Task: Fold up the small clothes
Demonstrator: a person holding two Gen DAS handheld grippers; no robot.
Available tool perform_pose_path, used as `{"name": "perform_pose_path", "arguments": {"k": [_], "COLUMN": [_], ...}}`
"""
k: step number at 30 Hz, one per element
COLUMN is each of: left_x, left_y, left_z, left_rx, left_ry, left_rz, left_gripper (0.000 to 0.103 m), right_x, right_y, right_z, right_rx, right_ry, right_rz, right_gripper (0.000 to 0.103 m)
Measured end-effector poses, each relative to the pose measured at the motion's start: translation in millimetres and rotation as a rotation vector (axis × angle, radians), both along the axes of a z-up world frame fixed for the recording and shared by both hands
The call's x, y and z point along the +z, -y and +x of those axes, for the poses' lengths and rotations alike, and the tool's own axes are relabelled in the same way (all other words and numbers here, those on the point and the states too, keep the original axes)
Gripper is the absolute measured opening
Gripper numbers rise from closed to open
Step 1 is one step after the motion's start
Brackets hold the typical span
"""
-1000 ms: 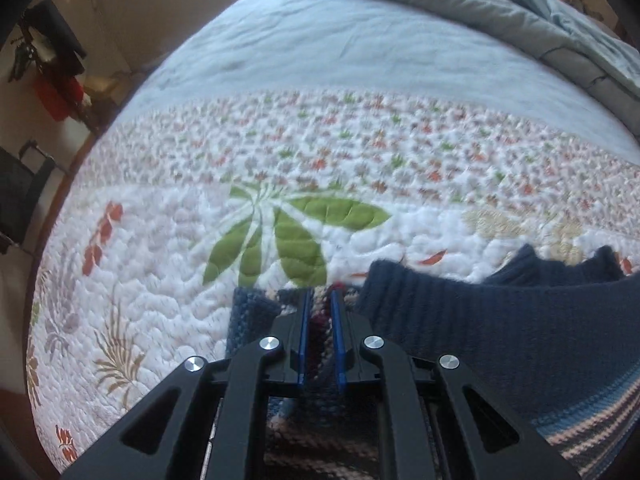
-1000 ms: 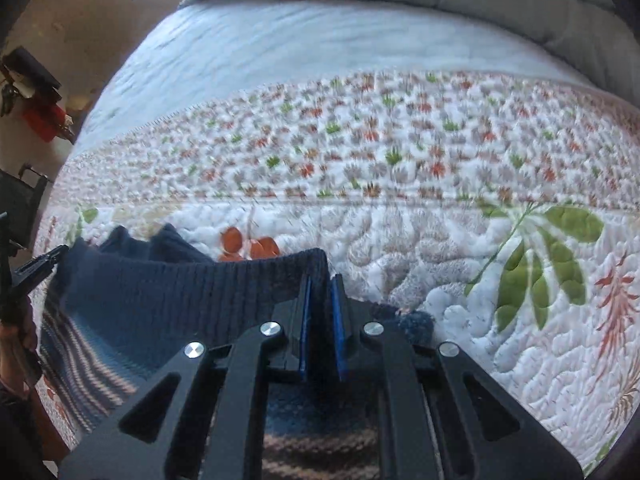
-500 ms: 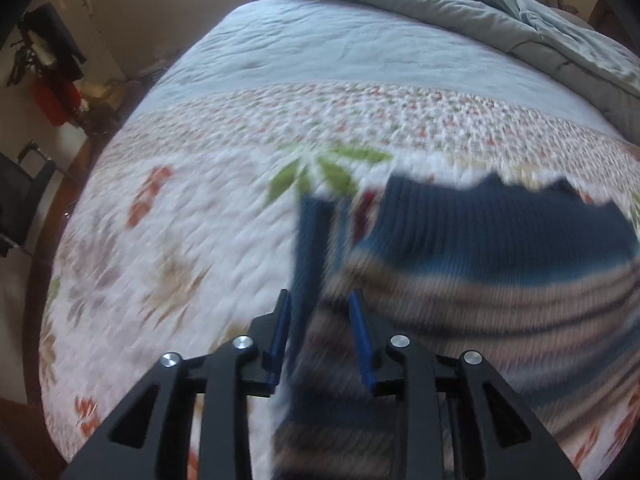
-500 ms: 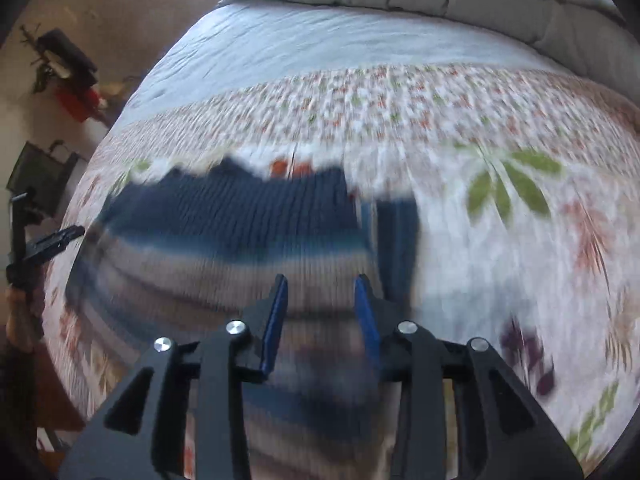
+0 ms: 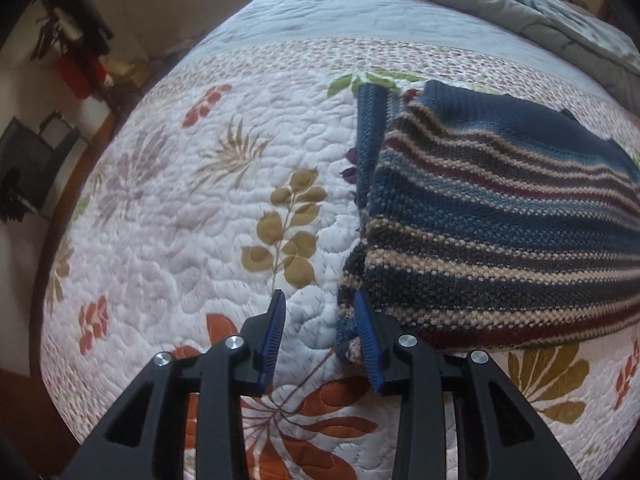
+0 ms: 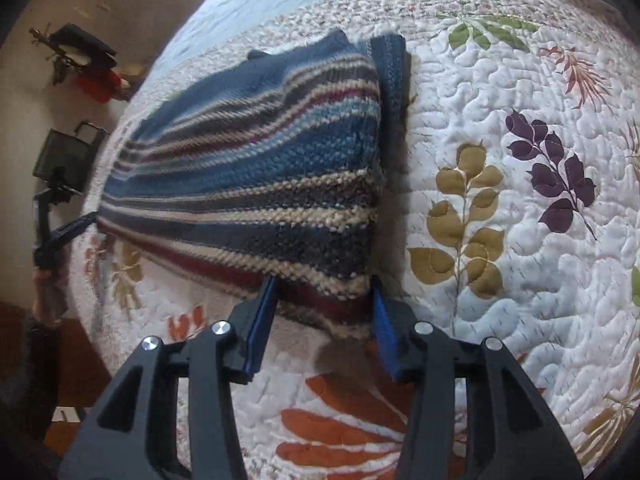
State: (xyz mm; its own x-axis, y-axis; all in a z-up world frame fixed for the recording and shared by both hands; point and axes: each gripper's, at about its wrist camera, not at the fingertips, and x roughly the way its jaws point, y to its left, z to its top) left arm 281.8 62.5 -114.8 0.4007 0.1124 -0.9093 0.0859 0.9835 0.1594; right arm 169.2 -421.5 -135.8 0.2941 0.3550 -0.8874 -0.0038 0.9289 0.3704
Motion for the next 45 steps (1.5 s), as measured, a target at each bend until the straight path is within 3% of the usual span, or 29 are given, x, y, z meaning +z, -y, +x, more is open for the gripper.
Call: {"name": "perform_pose_path", "arguments": {"k": [2, 3, 4, 7, 9, 12, 13, 14, 16, 20, 23, 26, 32, 34, 36, 37, 39, 40, 45], "left_x": [4.2, 7.4, 10.6, 16.1, 10.2, -2.6, -8.3, -12.8, -21.4, -20.2, -10.7, -1.8, -4.9, -4.4, -1.2, 0.0, 3.8, 4.0, -1.6], "left_y": [-4.9, -6.9, -8.7, -11.9, -10.0, -0.4, 2.2, 3.3, 4.6, 7.2, 2.9, -4.3, -22.9, -26.2, -23.5, -21.3, -10.9, -7.4, 5.1], "left_z": [-1.1, -2.2, -3.5, -4.5, -1.5, 1.3, 2.5, 3.5, 6.8, 9.4, 8.5, 6.6, 6.9, 4.6, 5.0, 6.6, 12.3, 16.8, 44.2], "left_rx": [0.01, 0.007, 0.003, -0.003, -0.009, -0.029, -0.027, -0.023, -0.024, 0.003, 0.026, 0.038, 0.063, 0.05, 0.04, 0.036, 0.008, -0.004, -0.005], "left_ry": [-0.007, -0.007, -0.004, 0.012, -0.006, -0.014, -0.023, -0.043, -0.093, -0.104, -0.123, -0.129, -0.145, -0.148, -0.132, -0.121, -0.095, -0.098, -0.161], "left_rz": [-0.026, -0.034, -0.036, -0.029, -0.029, 0.007, 0.011, -0.001, -0.039, -0.04, -0.087, -0.122, -0.118, -0.166, -0.161, -0.138, -0.08, -0.08, -0.224], "left_gripper": [0.036, 0.036, 0.037, 0.048, 0.048, 0.047, 0.042, 0.028, 0.013, 0.008, 0.0, 0.0, 0.0, 0.009, 0.041, 0.063, 0.066, 0.066, 0.07], "right_x": [2.7, 6.0, 8.8, 18.6, 11.0, -6.1, -7.8, -8.3, -7.4, -3.6, 2.3, 9.3, 2.9, 1.7, 6.0, 9.1, 15.8, 17.3, 21.7], "right_y": [-6.3, -8.7, -9.2, -5.9, -4.0, -0.5, -0.9, -1.7, -2.4, 1.2, 2.5, 3.4, 7.0, 5.8, 5.1, 5.4, 7.6, 9.1, 22.1], "right_z": [-1.0, -1.6, -2.7, -9.9, -9.7, -5.1, -4.6, -4.2, -5.2, -7.9, -10.3, -12.8, -11.3, -11.4, -11.6, -11.0, -7.7, -5.7, 14.8], "right_rx": [0.009, 0.02, 0.027, 0.06, 0.046, 0.022, 0.02, 0.02, 0.026, 0.009, -0.002, -0.007, -0.026, -0.023, -0.023, -0.026, -0.04, -0.046, -0.095], "right_ry": [0.002, 0.001, 0.001, 0.008, -0.038, -0.08, -0.078, -0.074, -0.067, -0.059, -0.053, -0.048, -0.073, -0.069, -0.059, -0.053, -0.039, -0.036, -0.031], "right_rz": [-0.022, -0.037, -0.042, -0.056, -0.127, -0.118, -0.114, -0.111, -0.111, -0.084, -0.081, -0.087, -0.097, -0.092, -0.09, -0.084, -0.081, -0.08, -0.025], "right_gripper": [0.031, 0.016, 0.011, 0.009, 0.009, 0.009, 0.009, 0.009, 0.01, 0.013, 0.017, 0.017, 0.014, 0.017, 0.023, 0.028, 0.037, 0.046, 0.058]}}
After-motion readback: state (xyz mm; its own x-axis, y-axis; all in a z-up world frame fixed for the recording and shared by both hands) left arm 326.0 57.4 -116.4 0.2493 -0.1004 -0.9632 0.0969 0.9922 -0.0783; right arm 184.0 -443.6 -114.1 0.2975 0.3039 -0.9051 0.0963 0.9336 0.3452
